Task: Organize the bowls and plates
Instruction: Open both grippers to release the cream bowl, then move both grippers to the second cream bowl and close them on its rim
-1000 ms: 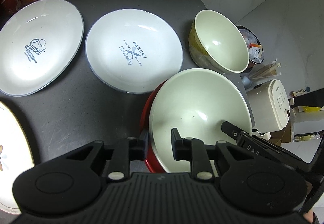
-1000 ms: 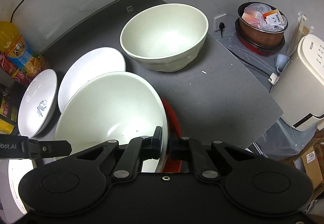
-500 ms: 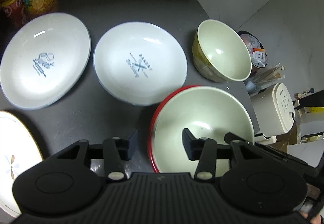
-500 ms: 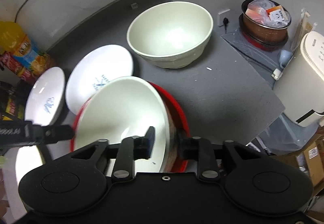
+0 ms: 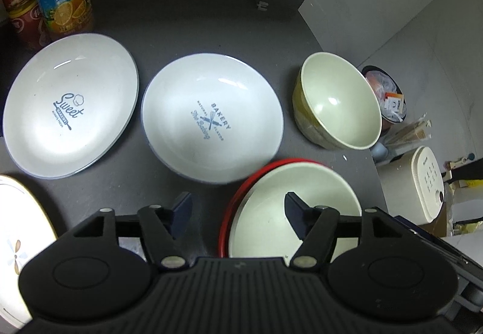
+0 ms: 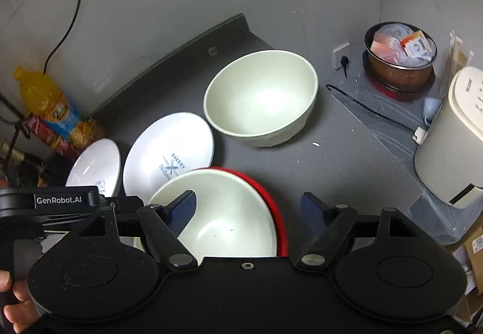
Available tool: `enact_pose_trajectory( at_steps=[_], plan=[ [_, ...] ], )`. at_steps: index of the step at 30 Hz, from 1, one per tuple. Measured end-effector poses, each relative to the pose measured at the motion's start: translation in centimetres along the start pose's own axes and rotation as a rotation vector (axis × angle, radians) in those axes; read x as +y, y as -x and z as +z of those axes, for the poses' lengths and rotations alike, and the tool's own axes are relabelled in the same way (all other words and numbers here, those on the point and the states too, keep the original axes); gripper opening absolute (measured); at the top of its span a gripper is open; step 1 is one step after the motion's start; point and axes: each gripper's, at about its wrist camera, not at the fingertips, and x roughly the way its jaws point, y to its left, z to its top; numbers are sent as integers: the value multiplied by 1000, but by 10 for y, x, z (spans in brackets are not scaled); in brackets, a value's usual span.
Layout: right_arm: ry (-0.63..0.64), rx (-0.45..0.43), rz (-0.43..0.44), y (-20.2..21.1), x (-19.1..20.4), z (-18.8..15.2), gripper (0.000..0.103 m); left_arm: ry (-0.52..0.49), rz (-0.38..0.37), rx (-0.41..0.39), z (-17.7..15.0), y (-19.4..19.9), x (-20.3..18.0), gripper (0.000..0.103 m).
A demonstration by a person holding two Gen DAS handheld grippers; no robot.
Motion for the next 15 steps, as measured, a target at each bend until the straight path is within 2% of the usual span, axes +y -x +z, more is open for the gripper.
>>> enact_pose_trajectory(
  at_steps=[9,15],
  plan=[
    [-59,-17,-31,-10,-38,14,75,-9,-10,-30,16,-8,-20,68],
    [-90,-20,-18,-23,-53,29,73,-4,-19,-51,28,-20,-35,68]
  ],
)
